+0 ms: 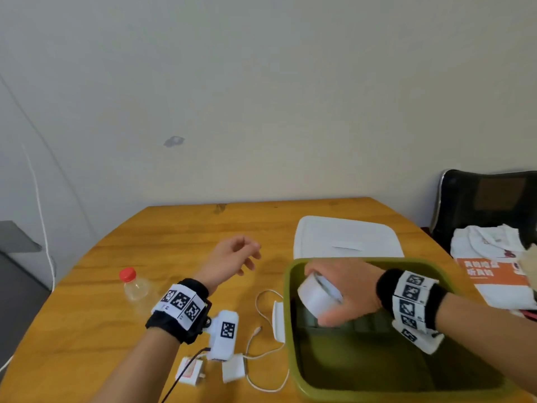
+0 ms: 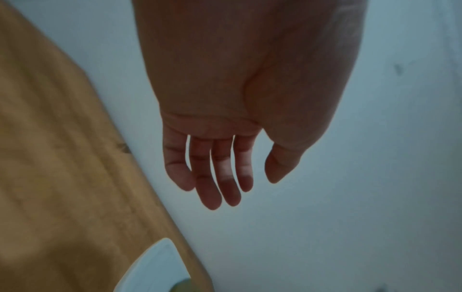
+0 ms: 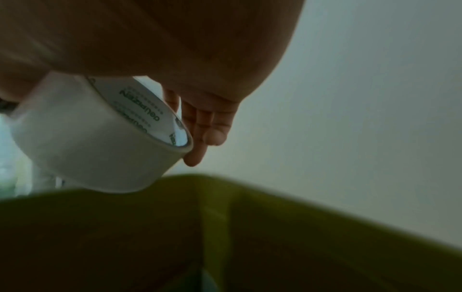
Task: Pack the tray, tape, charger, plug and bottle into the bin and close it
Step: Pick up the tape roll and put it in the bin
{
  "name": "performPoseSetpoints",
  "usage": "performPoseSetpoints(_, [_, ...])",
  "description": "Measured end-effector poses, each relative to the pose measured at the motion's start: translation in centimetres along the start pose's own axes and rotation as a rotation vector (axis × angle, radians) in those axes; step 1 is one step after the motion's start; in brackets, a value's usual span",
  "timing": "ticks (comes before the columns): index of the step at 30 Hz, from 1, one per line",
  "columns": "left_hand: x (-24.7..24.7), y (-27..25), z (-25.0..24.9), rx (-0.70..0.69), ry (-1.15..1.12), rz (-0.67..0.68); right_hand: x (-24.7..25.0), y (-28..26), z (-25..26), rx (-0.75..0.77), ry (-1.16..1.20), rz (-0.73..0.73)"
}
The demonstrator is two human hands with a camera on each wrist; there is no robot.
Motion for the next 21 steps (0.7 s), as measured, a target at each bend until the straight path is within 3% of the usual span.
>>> performPoseSetpoints(2, [-2.5, 0.4, -1.8, -0.073, 0.102, 0.021, -2.6, -1.0, -1.1, 0.047, -0.069, 0.08])
performPoseSetpoints(6, [-8.8, 1.3, -4.0, -0.189, 0.399, 0.129, -8.5, -0.7, -1.7, 0.296, -0.281, 0.187])
performPoseSetpoints(12, [-15.0, 1.7, -3.5, -0.174, 0.686, 0.195, -15.6, 1.9, -1.2, 0.499, -0.526, 0.376])
performPoseSetpoints(17, [-15.0, 1.7, -2.6, -0.212, 0.865, 0.075, -18.4, 2.8, -0.9, 0.63, -0.652, 0.387])
performPoseSetpoints(21, [-13.8, 1.6, -0.5, -0.09, 0.958, 0.034, -19.8, 3.3, -1.2, 0.649, -0.703, 0.404])
Point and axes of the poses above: each hand's wrist, its own y-axis towards the middle knuckle, its own x-axis out of the back of the hand, z = x × y, the point moved 7 cm from there along y, towards the middle knuckle, and after that the axes turned 2 degrees about z, right-handed, at the moved point
